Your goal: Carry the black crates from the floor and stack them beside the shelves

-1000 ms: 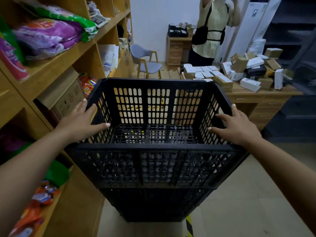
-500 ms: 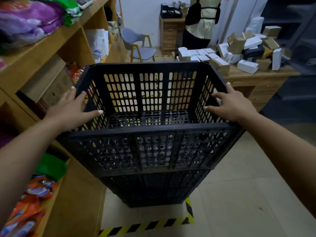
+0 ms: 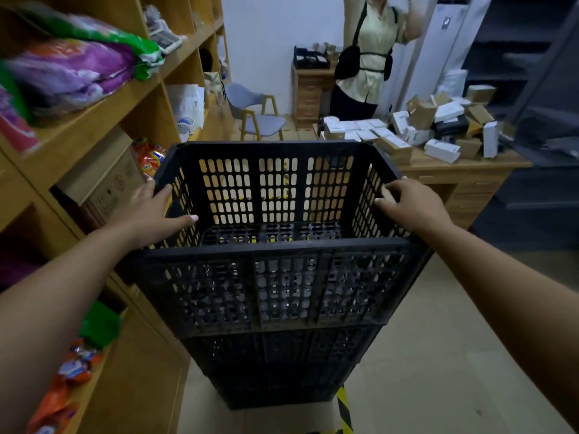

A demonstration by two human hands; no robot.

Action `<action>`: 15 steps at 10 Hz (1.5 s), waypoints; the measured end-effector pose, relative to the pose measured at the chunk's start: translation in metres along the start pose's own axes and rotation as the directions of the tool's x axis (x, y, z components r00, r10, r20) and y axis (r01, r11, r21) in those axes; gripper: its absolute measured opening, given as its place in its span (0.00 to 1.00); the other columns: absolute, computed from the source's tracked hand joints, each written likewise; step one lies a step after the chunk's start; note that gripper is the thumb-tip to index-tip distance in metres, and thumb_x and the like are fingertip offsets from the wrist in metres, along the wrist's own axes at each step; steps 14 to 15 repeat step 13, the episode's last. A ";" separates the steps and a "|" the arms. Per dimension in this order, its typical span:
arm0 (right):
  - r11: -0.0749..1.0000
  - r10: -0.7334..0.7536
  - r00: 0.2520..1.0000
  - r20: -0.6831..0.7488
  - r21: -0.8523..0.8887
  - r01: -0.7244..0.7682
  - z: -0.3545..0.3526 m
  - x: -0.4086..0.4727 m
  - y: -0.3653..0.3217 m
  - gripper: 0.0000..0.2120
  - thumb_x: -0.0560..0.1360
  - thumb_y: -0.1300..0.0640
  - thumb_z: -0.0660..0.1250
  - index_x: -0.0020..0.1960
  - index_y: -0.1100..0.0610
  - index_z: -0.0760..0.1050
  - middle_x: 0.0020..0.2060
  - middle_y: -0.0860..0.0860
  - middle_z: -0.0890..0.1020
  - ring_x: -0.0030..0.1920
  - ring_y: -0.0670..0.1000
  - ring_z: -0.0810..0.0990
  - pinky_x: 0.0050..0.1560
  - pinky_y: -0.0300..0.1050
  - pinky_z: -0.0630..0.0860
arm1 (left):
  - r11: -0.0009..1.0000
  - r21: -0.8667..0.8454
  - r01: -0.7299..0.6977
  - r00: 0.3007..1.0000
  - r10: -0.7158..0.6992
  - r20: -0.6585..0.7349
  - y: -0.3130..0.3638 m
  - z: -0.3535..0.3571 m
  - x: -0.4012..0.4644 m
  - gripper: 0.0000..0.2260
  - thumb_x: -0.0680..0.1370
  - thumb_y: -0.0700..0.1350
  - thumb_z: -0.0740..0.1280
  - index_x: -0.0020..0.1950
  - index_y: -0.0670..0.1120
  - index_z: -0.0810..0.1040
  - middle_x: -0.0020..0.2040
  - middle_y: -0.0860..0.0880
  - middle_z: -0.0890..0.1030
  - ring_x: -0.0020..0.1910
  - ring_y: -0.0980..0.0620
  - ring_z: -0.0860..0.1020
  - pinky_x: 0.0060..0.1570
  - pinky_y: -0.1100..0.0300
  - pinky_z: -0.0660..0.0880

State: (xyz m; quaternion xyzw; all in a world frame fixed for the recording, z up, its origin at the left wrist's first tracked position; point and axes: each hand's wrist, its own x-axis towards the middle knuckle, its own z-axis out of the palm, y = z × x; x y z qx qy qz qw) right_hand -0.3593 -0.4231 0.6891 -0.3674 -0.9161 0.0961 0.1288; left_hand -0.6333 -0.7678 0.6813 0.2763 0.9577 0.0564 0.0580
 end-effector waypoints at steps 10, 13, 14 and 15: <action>0.974 -0.224 0.964 -0.143 0.004 0.227 0.016 -0.081 -0.021 0.21 0.80 0.42 0.53 0.64 0.50 0.76 0.52 0.51 0.84 0.51 0.52 0.80 0.48 0.48 0.74 | 0.993 -0.113 -0.047 0.991 0.032 -0.127 0.050 0.017 -0.068 0.32 0.78 0.66 0.51 0.74 0.47 0.65 0.71 0.46 0.71 0.67 0.44 0.71 0.62 0.47 0.71; 0.881 -0.077 0.970 -0.230 0.439 0.174 -0.049 -0.080 -0.068 0.17 0.78 0.51 0.64 0.67 0.51 0.72 0.55 0.51 0.81 0.56 0.51 0.79 0.52 0.46 0.77 | 0.873 -0.484 -0.063 0.998 0.053 -0.033 0.048 -0.044 -0.063 0.42 0.71 0.75 0.44 0.67 0.46 0.75 0.64 0.44 0.76 0.62 0.43 0.74 0.64 0.45 0.68; 0.881 -0.077 0.970 -0.230 0.439 0.174 -0.049 -0.080 -0.068 0.17 0.78 0.51 0.64 0.67 0.51 0.72 0.55 0.51 0.81 0.56 0.51 0.79 0.52 0.46 0.77 | 0.873 -0.484 -0.063 0.998 0.053 -0.033 0.048 -0.044 -0.063 0.42 0.71 0.75 0.44 0.67 0.46 0.75 0.64 0.44 0.76 0.62 0.43 0.74 0.64 0.45 0.68; 0.881 -0.077 0.970 -0.230 0.439 0.174 -0.049 -0.080 -0.068 0.17 0.78 0.51 0.64 0.67 0.51 0.72 0.55 0.51 0.81 0.56 0.51 0.79 0.52 0.46 0.77 | 0.873 -0.484 -0.063 0.998 0.053 -0.033 0.048 -0.044 -0.063 0.42 0.71 0.75 0.44 0.67 0.46 0.75 0.64 0.44 0.76 0.62 0.43 0.74 0.64 0.45 0.68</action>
